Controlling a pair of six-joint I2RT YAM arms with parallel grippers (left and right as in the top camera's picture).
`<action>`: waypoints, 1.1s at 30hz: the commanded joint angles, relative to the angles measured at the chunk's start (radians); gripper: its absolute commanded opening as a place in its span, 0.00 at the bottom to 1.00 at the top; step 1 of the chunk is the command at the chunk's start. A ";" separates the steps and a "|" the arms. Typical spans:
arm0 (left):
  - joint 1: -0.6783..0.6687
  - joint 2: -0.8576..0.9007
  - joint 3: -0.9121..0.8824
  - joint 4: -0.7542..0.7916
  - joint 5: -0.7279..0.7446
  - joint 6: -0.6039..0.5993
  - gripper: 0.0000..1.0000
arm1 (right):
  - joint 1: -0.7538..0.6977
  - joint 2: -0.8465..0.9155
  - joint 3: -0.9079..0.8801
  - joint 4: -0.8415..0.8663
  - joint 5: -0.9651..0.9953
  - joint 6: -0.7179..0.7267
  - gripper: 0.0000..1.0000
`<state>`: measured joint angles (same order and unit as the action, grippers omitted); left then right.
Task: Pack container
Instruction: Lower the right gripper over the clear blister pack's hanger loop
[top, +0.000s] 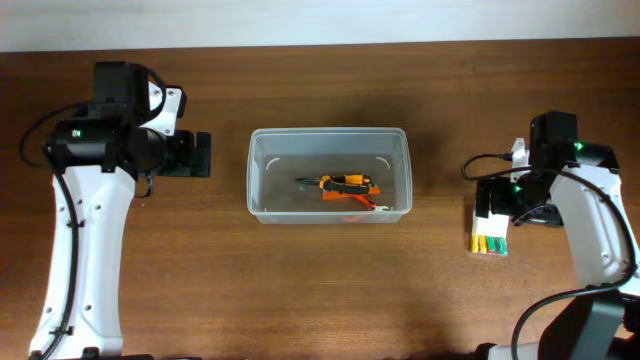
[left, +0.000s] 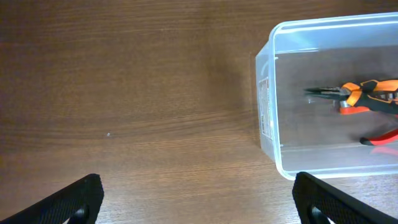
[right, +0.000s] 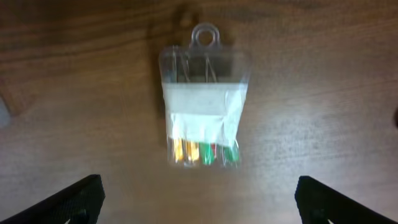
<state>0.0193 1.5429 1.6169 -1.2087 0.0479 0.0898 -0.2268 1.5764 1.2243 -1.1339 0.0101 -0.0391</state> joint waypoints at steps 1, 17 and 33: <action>0.003 0.000 0.018 0.000 -0.003 0.002 0.99 | -0.005 0.010 -0.031 0.024 -0.006 -0.009 0.99; 0.003 0.000 0.018 0.000 -0.003 0.002 0.99 | -0.005 0.164 -0.030 0.060 -0.051 -0.011 0.99; 0.003 0.000 0.018 0.000 -0.003 0.002 0.99 | -0.005 0.216 -0.030 0.072 -0.051 -0.035 0.99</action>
<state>0.0193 1.5429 1.6169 -1.2091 0.0479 0.0898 -0.2276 1.7859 1.1980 -1.0687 -0.0357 -0.0647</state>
